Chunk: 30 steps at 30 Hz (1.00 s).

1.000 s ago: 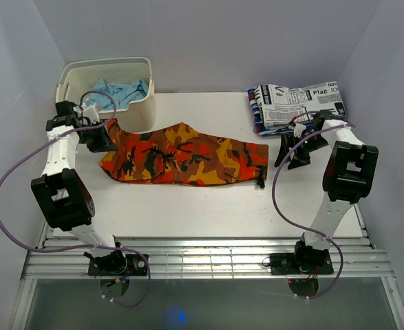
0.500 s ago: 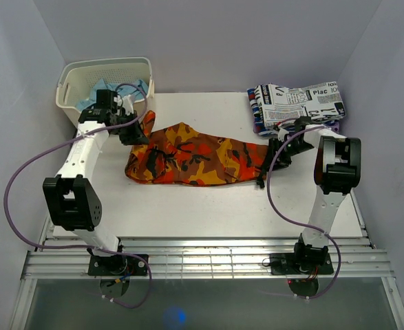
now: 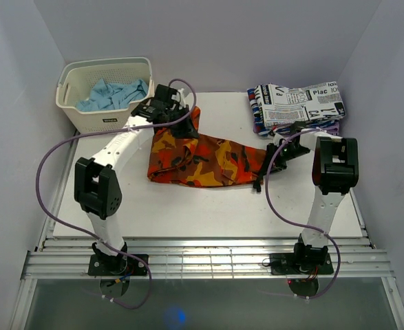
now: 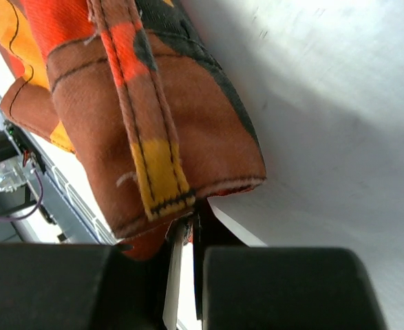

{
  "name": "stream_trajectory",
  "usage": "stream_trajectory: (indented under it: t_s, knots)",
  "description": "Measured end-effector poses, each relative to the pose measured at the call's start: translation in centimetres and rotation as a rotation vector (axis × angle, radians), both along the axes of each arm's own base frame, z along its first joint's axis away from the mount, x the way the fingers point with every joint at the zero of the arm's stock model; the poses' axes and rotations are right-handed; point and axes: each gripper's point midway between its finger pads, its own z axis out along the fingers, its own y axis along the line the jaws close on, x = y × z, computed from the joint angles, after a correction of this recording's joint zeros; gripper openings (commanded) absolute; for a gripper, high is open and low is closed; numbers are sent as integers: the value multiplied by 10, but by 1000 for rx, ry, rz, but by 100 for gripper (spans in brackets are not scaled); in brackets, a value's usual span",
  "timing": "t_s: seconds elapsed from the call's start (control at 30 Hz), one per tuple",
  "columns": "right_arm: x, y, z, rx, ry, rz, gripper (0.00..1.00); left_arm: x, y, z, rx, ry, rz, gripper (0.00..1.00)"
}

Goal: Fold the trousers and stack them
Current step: Fold the trousers

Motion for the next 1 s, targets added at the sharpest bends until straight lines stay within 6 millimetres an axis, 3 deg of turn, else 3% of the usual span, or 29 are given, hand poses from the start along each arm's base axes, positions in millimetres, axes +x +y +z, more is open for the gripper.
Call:
stream_trajectory:
  t_s: [0.1, 0.23, 0.47, 0.7, 1.0]
  knots:
    - [-8, 2, 0, 14, 11, 10, 8, -2, -40, -15, -12, 16, -33, 0]
    - [-14, 4, 0, 29, 15, 20, 8, -9, -85, -52, -3, 67, -70, 0]
    - [-18, 6, 0, 40, 20, 24, 8, -32, -130, -109, 37, 156, -96, 0]
    - [-24, 8, -1, 62, 32, 22, 8, -40, -154, -108, 12, 143, -91, 0]
    - [-28, 9, 1, 65, 33, 22, 8, -43, -165, -108, 11, 119, -76, 0]
